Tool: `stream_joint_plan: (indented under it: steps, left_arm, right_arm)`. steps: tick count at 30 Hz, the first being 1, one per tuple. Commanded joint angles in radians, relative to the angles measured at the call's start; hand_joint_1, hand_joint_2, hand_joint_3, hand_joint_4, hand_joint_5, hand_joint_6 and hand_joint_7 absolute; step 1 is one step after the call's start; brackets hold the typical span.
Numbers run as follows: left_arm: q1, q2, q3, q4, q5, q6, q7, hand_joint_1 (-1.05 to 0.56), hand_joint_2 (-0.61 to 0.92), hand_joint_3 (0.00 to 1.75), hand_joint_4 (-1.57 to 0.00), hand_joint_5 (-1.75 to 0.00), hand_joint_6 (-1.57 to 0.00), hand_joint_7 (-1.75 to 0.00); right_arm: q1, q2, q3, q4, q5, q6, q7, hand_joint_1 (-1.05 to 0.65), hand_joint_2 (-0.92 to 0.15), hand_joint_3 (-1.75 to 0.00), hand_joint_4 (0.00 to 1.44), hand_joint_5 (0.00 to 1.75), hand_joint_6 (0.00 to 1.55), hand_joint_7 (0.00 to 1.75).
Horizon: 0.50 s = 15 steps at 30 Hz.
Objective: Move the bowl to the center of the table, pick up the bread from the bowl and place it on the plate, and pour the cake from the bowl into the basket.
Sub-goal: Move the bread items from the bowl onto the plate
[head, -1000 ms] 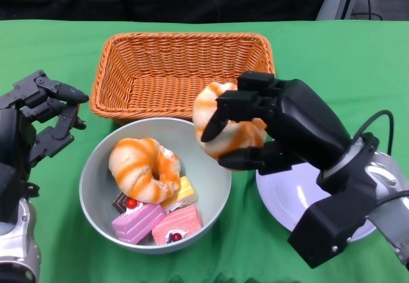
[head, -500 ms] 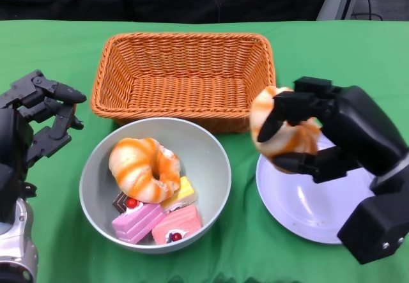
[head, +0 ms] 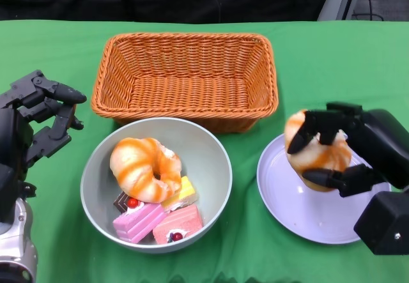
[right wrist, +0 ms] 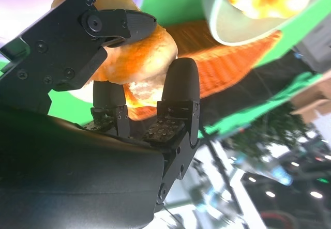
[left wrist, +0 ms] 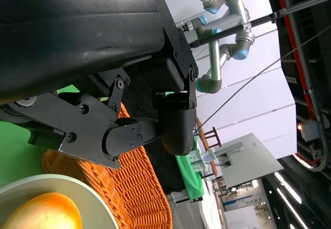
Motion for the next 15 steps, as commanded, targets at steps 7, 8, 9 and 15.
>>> stream_joint_plan:
  steps: [7,8,9,15]
  left_arm:
    - [-0.005,0.019,0.007,-0.002,-0.018,-0.010,-0.019,-0.11,0.77,0.69,-0.89,-1.45,-0.91,-1.03]
    - [-0.004,0.018,0.006,-0.004,-0.019,-0.009,-0.018,-0.11,0.77,0.70,-0.89,-1.45,-0.91,-1.03]
    - [-0.004,0.018,0.005,-0.005,-0.017,-0.008,-0.015,-0.11,0.77,0.70,-0.89,-1.45,-0.91,-1.03]
    - [0.000,0.019,0.001,-0.008,-0.002,-0.015,0.001,-0.11,0.76,0.71,-0.89,-1.45,-0.91,-1.04]
  right_arm:
    - [-0.043,0.001,0.023,0.207,0.003,-0.027,-0.007,0.12,-0.89,-0.20,0.71,1.53,0.77,0.95]
    - [-0.049,0.003,0.027,0.230,0.000,-0.028,-0.010,0.11,-0.91,-0.18,0.70,1.54,0.77,0.95]
    - [-0.056,0.006,0.032,0.255,-0.005,-0.035,-0.017,0.10,-0.91,-0.16,0.69,1.51,0.76,0.94]
    - [-0.094,0.012,0.056,0.359,-0.033,-0.078,-0.066,0.08,-0.92,-0.09,0.74,1.23,0.81,0.73]
